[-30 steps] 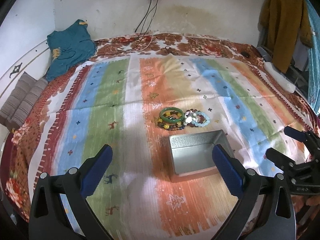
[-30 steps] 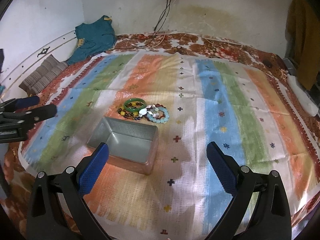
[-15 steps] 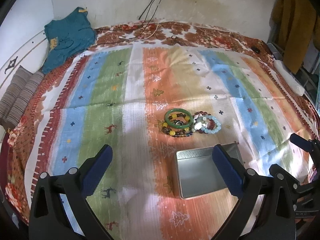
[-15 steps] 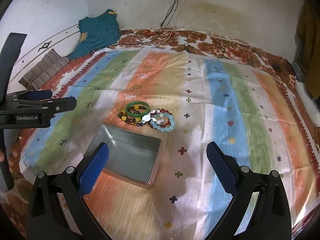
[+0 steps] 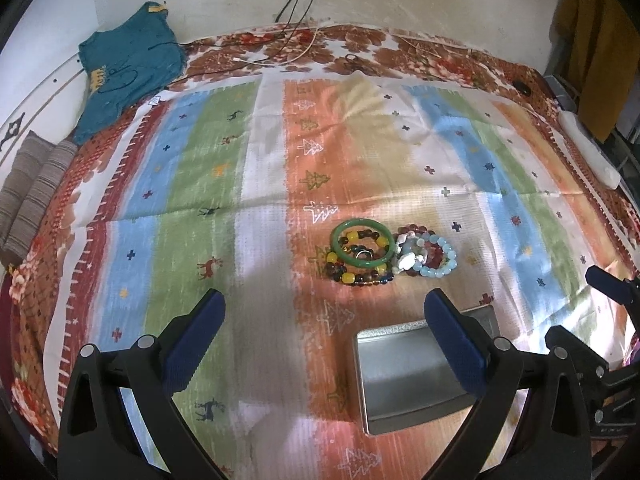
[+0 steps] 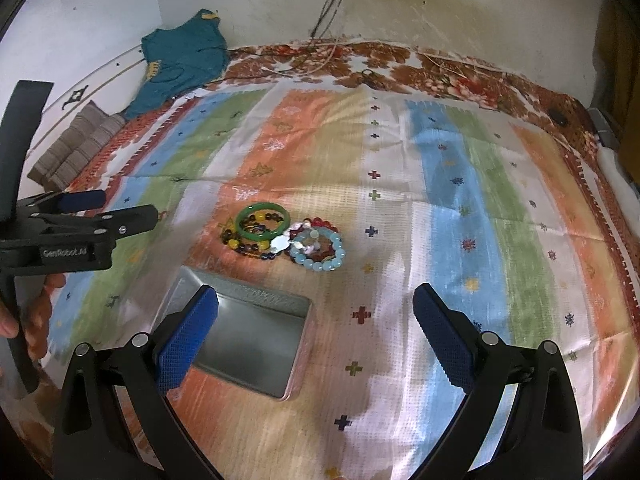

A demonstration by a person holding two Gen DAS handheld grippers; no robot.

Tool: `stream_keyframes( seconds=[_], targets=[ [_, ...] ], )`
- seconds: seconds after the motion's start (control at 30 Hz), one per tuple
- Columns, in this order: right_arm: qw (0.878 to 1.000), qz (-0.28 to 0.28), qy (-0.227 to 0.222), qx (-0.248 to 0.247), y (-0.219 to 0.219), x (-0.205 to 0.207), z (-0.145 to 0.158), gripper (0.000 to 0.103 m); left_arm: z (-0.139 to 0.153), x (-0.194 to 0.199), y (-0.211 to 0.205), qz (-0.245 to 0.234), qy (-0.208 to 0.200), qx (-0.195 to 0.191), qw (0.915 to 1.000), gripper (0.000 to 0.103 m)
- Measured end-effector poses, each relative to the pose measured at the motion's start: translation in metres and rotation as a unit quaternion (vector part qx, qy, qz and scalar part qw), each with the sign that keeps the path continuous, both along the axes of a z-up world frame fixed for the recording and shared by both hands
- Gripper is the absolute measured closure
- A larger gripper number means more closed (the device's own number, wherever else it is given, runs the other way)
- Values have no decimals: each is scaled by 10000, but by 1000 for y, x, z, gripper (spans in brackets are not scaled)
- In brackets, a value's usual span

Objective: Organize jewelry
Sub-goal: 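Move both tools toward the bracelet pile beside the silver tin, then grasp the green jade bangle with the left tool while the right tool grasps the white bead strand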

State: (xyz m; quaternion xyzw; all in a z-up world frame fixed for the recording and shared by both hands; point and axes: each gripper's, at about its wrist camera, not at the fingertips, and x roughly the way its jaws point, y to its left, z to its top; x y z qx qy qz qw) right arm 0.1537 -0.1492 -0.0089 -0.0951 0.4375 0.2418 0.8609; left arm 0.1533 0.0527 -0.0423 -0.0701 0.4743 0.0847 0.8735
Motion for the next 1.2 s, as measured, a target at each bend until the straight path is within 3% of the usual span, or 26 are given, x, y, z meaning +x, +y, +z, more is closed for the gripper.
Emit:
stream_keyframes(
  seconds=[0.2,0.37,0.5,0.83,1.03,1.2],
  targets=[
    [9999,27,98,-79,6,17,-7,4,-10,17,6,16,147,29,9999,5],
    [9997,132,130,-127,13,23,-12,4,-22,29,24,193,260,-528,9981,5],
    [9994,241,163,-196,20,28,-17,4,-32,39,25,228,377,-329,9985,5],
    [9973,553,346,-323,41,37,-30,4,-49,62,26,160,585,-280,9978,6],
    [9960,668,440,-406,51,43,-40,4,-59,74,33,190,680,-520,9961,6],
    [9949,767,549,-363,58,50,-46,4,-68,84,34,153,779,-500,9956,6]
  ],
)
